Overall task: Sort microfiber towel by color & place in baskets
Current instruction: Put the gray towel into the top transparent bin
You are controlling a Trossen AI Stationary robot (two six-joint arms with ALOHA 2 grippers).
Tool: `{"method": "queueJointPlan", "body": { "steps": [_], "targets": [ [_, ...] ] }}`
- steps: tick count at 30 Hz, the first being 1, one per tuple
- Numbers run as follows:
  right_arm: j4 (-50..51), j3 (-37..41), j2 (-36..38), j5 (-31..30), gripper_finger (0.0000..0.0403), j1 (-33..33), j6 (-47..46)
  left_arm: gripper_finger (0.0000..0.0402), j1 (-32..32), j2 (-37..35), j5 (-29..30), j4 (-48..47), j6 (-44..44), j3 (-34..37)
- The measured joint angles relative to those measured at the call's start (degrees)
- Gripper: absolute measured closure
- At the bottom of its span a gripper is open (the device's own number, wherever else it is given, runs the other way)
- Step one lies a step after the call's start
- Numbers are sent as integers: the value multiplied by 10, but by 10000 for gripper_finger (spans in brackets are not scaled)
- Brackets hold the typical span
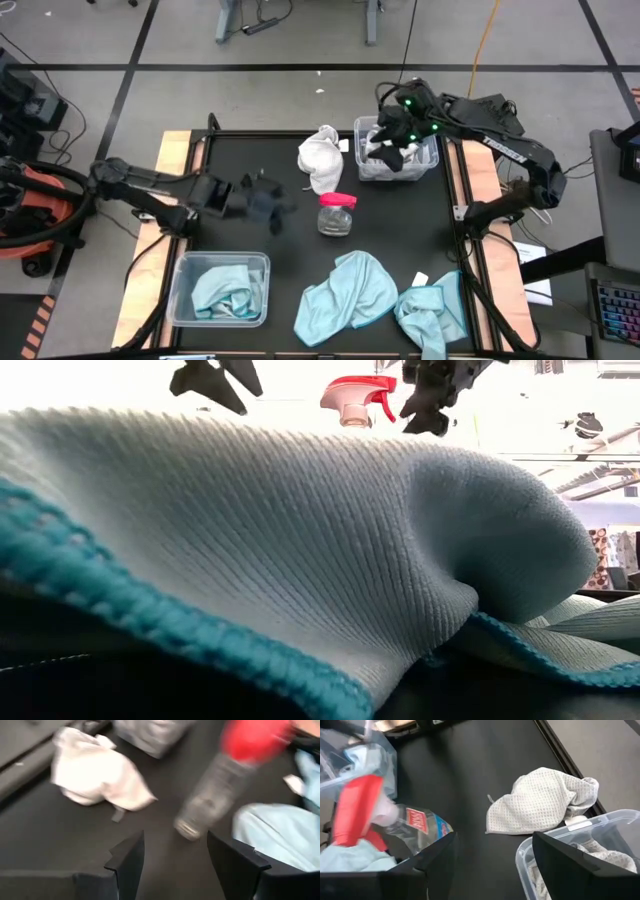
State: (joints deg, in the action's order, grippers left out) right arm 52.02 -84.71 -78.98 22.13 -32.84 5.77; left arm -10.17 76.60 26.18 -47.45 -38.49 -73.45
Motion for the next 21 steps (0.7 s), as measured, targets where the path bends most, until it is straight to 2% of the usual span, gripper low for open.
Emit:
{"method": "queueJointPlan", "body": {
  "steps": [6,11,17,21],
  "targets": [
    [23,0,36,3,156,0,-2,181,126,7,-47,10,93,0],
    [30,0,55,2,156,2,10,181,225,33,-144,36,214,0],
    [30,0,63,2,156,6,0,181,329,104,-274,73,325,0],
    [39,0,63,2,156,10,-8,176,367,150,-312,101,381,0]
  ]
}}
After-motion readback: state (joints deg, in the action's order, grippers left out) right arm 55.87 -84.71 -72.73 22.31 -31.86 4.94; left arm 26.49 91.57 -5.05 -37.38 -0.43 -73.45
